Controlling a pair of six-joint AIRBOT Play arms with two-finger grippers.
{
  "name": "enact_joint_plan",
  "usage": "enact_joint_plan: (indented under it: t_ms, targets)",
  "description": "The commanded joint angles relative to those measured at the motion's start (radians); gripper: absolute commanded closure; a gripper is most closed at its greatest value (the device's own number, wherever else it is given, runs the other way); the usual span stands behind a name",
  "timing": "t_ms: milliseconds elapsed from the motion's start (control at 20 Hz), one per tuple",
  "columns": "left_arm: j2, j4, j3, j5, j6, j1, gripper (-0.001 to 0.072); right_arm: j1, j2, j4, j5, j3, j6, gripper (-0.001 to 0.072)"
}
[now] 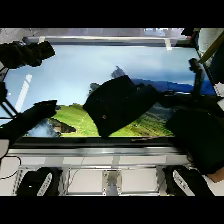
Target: Fold the clothes and pants, and hang the long-sleeved shirts on hangers.
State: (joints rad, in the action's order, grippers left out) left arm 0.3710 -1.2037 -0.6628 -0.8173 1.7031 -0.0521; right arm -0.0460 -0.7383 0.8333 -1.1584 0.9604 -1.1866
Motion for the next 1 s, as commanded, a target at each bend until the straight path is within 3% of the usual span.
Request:
enact_joint_plan:
  t_ms: [0, 150, 200, 250, 300, 450, 550, 700, 850, 950]
  targets:
    - [-0.042, -0.041, -0.037, -0.253, 0.122, 0.099, 0.0692, 0.001, 0.105, 0.122, -0.122, 0.009, -0.135, 0.0689]
    - [-0.040, 0.042, 0.096, -0.238, 0.122, 0.097, 0.0679, 0.001, 0.027, 0.154, -0.122, -0.051, -0.192, 0.0690]
    - [-0.040, 0.105, 0.155, -0.232, 0.100, 0.097, 0.0490, 0.001, -0.010, 0.188, -0.121, -0.056, -0.201, 0.0689]
    - [-0.041, 0.191, 0.213, -0.218, 0.063, 0.097, 0.0237, 0.001, -0.042, 0.216, -0.111, -0.056, -0.213, 0.0689]
    - [-0.041, 0.306, 0.272, -0.193, 0.029, 0.097, 0.0202, 0.001, -0.072, 0.238, -0.089, -0.056, -0.216, 0.0689]
    - [-0.040, 0.581, 0.447, -0.124, -0.113, 0.058, 0.0228, 0.001, -0.137, 0.244, -0.024, -0.056, -0.216, 0.0689]
    - [-0.040, 0.595, 0.518, -0.097, -0.119, -0.005, 0.0227, 0.001, -0.154, 0.244, -0.021, -0.056, -0.216, 0.0689]
    - [-0.017, 0.615, 0.543, 0.075, -0.126, -0.156, 0.0228, 0.001, -0.157, 0.244, -0.003, -0.056, -0.216, 0.0689]
    - [0.158, 0.616, 0.543, 0.117, -0.126, -0.334, 0.0226, 0.001, -0.157, 0.244, 0.020, -0.056, -0.216, 0.0689]
    - [0.303, 0.738, 0.539, 0.241, -0.202, -0.464, 0.0224, 0.001, -0.157, 0.244, 0.016, -0.056, -0.216, 0.0689]
